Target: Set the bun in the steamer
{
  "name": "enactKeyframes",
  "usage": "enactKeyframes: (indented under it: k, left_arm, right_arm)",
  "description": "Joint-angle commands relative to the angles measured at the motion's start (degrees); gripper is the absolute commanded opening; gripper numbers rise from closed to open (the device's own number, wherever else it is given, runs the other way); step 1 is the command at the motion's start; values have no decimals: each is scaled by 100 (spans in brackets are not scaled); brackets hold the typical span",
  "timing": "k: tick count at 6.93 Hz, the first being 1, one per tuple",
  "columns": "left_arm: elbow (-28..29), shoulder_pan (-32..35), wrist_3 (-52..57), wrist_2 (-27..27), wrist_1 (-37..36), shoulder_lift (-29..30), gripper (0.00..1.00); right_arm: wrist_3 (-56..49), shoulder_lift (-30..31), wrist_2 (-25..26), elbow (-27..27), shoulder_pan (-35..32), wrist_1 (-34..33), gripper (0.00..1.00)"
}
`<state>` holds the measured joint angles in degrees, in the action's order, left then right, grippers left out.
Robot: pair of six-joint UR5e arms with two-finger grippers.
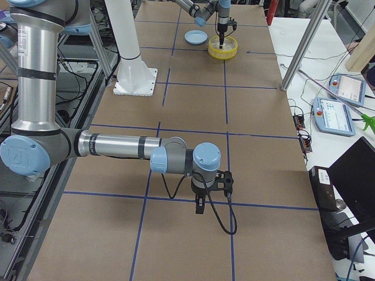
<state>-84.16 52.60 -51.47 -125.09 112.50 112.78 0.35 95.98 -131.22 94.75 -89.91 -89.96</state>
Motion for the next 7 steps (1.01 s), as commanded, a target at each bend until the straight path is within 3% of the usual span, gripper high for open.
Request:
enactKeyframes:
  k: [1,3,4,7]
  left_arm:
    - [-292,249,-56,37,-34,-62,100]
    - [-521,767,14,29,-35,-98,100]
    - [-732,804,162,20,-9,-411,100]
    - [-1006,1793,2845,-85,0,-1553,100]
  right_arm:
    - [0,0,0,0,0,-4,100]
    - [0,0,0,0,0,-4,100]
    - [0,0,0,0,0,-4,100]
    - [0,0,0,0,0,-4,100]
